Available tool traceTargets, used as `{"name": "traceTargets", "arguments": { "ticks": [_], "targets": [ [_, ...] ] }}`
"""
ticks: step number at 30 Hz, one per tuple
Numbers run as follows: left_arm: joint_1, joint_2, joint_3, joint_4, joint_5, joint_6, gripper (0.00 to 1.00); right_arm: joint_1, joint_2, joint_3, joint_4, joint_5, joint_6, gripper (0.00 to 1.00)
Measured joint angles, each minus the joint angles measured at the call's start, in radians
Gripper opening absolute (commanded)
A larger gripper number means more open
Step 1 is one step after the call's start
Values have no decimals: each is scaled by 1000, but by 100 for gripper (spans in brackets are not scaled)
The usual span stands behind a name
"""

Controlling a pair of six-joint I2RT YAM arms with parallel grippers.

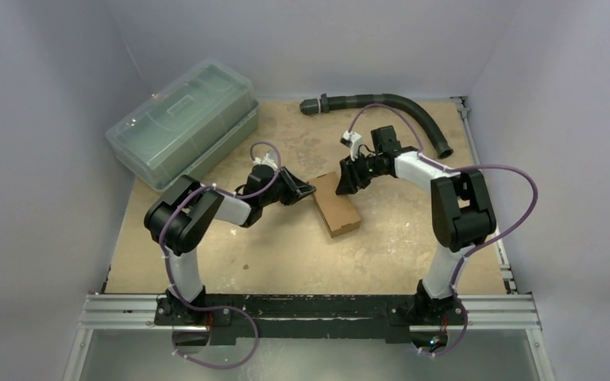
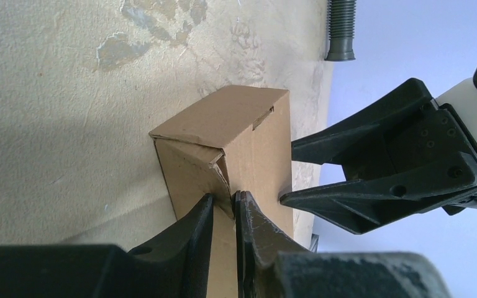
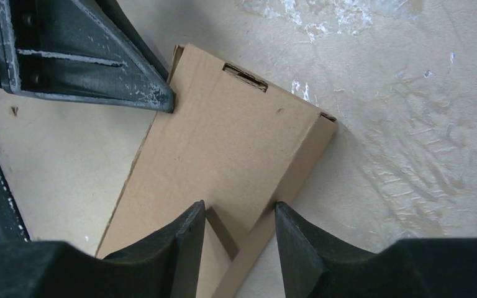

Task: Fold the paper box

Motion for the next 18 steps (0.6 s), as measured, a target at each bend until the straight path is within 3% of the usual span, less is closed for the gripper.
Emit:
{"name": "traceTargets", "arguments": {
  "ticks": [7, 18],
  "targets": [
    [5, 9, -1, 21, 10, 0, 16, 29, -44, 1, -45, 34, -48, 43],
    [31, -1, -64, 25, 2, 7, 16, 182, -157, 39, -89, 58, -103, 43]
  ]
}}
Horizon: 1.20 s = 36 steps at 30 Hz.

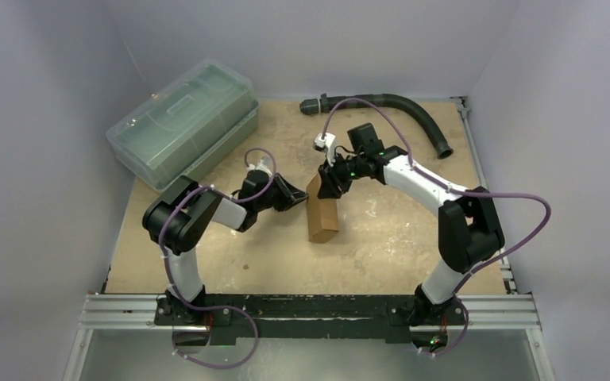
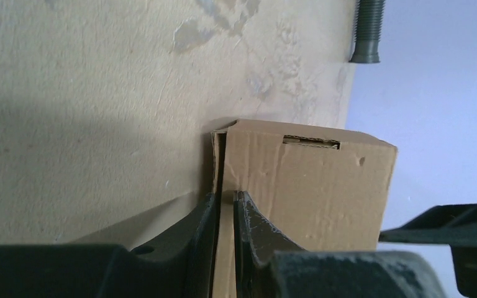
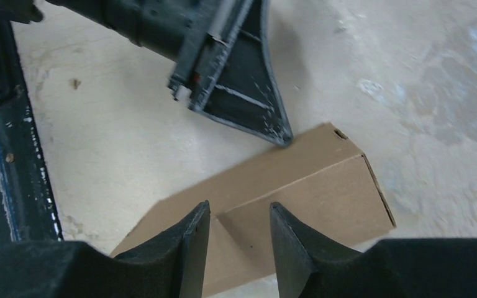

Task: Fold the paper box

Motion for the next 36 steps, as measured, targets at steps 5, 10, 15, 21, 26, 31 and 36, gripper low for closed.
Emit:
{"name": "traceTargets", "arguments": {
  "ticks": [5, 10, 15, 21, 26, 31, 36],
  "targets": [
    [-6, 0, -6, -27, 18, 8, 16, 43, 20, 22, -13, -25, -13, 43],
    [-4, 0, -6, -53, 24, 34, 20, 62, 68, 76, -47, -48, -38, 45],
    [18, -64, -18, -138, 18, 80, 27, 79, 82, 119, -125, -113, -113, 48],
    [48, -248, -27, -245, -8, 164, 42, 83, 42, 132, -233, -205, -246, 49],
    [35, -392, -34, -291, -2, 246, 56, 48, -17, 130, -323, -283, -354, 49],
    [-94, -483, -9, -435, -82, 356, 68, -121, -148, 81, -319, -340, -363, 54],
    [-312, -504, 138, -669, -320, 468, 77, -331, -226, -6, -180, -349, -230, 60]
  ]
}}
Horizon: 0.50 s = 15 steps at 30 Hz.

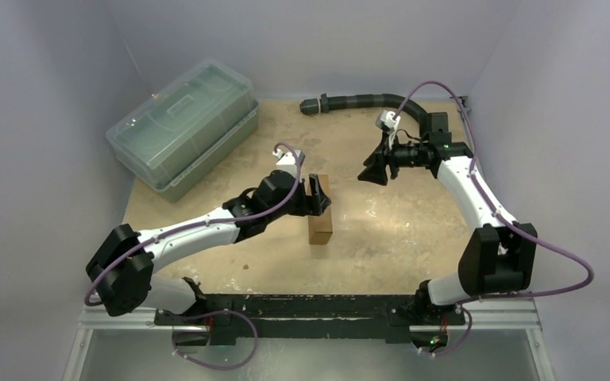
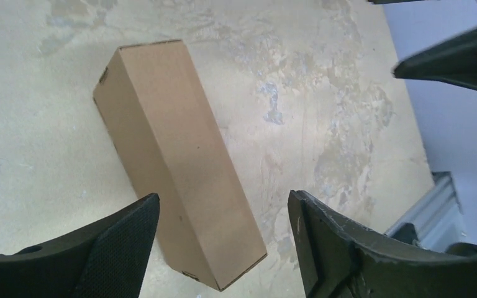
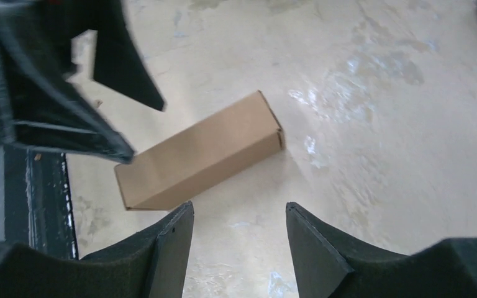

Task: Fold the paper box

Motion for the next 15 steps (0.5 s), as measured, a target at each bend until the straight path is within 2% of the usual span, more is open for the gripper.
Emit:
{"name": "traceTargets", "arguments": {
  "ticks": [4, 9, 11, 15],
  "targets": [
    [-108, 18, 138, -171, -211, 28, 81, -57, 42, -15, 41, 11, 60, 63],
    [-198, 190, 388, -432, -438, -2, 84, -60, 86, -19, 48, 25, 84, 65],
    [-222, 275, 482, -534, -505, -25, 84, -63, 87, -24, 49, 26, 89, 65],
    [-249, 390, 578, -641, -568, -46, 85, -65, 87, -24, 55, 30, 90, 65]
  ]
}}
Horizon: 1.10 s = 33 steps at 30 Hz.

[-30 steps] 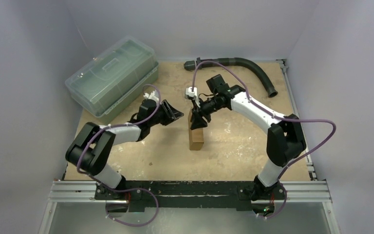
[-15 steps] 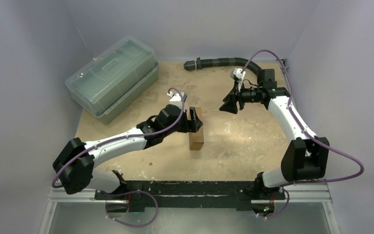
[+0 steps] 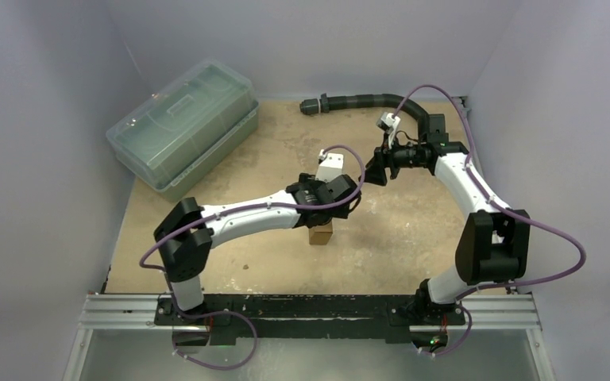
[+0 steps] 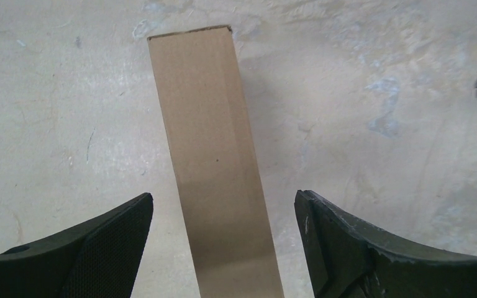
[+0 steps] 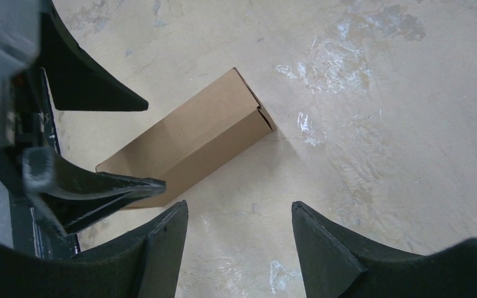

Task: Fold the paper box

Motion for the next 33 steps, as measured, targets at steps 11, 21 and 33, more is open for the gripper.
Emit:
{"name": "traceTargets", "arguments": {
  "ticks": [11, 21, 33],
  "targets": [
    [-6, 158, 86, -121, -57, -36, 58, -3, 17, 0, -1, 2, 0, 65],
    [-1, 122, 7, -82, -62, -72, 53, -3, 21, 0, -3, 1, -3, 65],
    [334, -288, -534, 515, 434, -35, 52, -3, 32, 0, -6, 0, -8, 65]
  ]
}}
